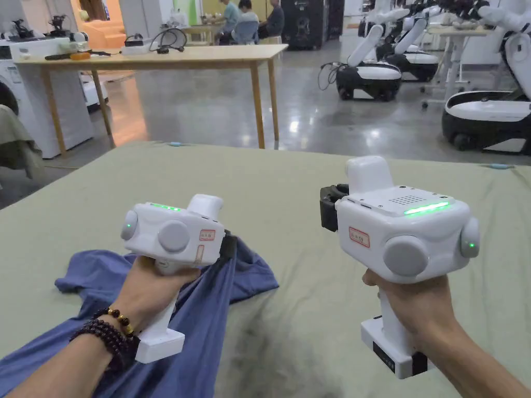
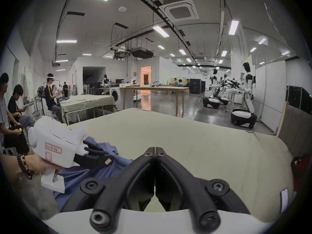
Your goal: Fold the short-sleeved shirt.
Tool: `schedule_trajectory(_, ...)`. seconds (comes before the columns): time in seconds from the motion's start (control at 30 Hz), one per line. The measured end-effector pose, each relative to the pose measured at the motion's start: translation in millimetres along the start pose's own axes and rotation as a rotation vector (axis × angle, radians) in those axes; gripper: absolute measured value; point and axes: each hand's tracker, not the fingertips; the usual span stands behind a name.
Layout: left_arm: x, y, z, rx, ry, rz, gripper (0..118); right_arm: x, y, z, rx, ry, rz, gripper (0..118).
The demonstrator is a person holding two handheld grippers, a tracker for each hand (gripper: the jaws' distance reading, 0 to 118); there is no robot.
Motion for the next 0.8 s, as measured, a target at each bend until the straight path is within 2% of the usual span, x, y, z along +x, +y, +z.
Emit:
schedule_trajectory(0.1,63,36,-10,0.062,-0.072,-0.093,3,32,3,31,0.027,-0.078,0.007,0)
schedule_trajectory(0.27,191,100,-28,0.150,-0.282,-0.197,3,96,8,103,0.086,-0.233,-0.023,0)
schedule_trajectory(0.33,254,125,-34,0.169,-0.408,-0.229,3,126,12,137,0.097,-0.309,-0.023,0)
schedule_trajectory(0.43,332,143,-41,0.167,-0.522,-0.292,3,162,15,179,0.124,-0.417,-0.022,0)
schedule_trajectory(0.47,351,145,-48,0.132,-0.545,-0.273,3,172,15,190,0.131,-0.453,-0.023,0)
schedule_trajectory(0.57,403,130,-82,0.052,-0.584,-0.267,3,201,11,220,0.140,-0.546,-0.025,0)
schedule_trajectory(0.63,427,101,-112,-0.027,-0.571,-0.293,3,216,4,232,0.128,-0.554,-0.041,0)
schedule_trajectory(0.8,441,16,-176,-0.220,-0.547,-0.317,3,236,-21,238,0.095,-0.569,-0.080,0)
